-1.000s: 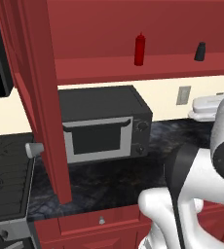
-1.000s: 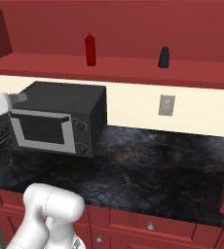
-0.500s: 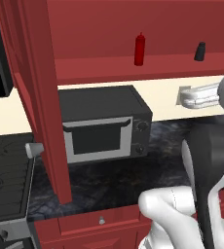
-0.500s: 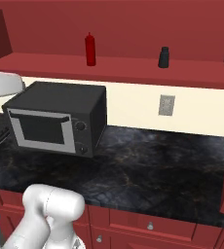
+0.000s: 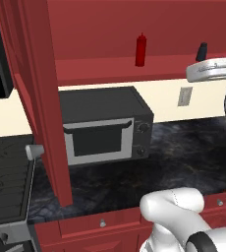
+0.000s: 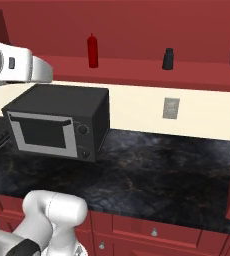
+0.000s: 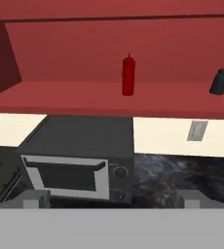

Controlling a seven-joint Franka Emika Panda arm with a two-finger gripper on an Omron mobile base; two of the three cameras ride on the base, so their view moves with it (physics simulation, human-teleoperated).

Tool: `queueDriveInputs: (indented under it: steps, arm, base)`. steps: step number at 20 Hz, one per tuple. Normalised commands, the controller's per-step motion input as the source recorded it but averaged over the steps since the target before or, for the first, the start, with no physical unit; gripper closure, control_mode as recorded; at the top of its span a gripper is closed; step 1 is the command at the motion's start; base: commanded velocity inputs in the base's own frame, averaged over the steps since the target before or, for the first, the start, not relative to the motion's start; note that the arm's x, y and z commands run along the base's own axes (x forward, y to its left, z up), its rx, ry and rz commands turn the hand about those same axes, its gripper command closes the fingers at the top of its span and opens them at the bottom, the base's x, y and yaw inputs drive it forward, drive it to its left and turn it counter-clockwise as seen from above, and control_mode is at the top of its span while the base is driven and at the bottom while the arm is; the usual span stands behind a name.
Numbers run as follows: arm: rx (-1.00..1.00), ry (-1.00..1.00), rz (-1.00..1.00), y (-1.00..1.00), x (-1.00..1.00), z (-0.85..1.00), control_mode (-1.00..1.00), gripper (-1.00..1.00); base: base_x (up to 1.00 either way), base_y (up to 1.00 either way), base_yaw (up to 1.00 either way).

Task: Move the ketchup and shaker from the cabinet to the dining counter.

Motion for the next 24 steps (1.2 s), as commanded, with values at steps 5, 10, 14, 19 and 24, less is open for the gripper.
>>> queueDriveInputs:
  steps: [5,10,14,19,24]
  arm:
    - [0.16,0.0,0.14,-0.11,0.48,-0.02,-1.0,-1.0]
    - [0.03,-0.02,0.04,0.0,0.63,-0.01,-1.0,-1.0]
    - [0.0,0.0,0.0,0.0,0.8,0.0,-1.0,-1.0]
    - [0.0,0.0,0.0,0.0,0.79,0.0,-1.0,-1.0]
    - [0.0,-0.02,0.0,0.0,0.76,0.0,-1.0,-1.0]
  base:
    - [0.0,0.0,0.0]
    - [0.0,0.0,0.0]
    - [0.0,0.0,0.0]
    - [0.0,0.0,0.0]
    - [0.0,0.0,0.0]
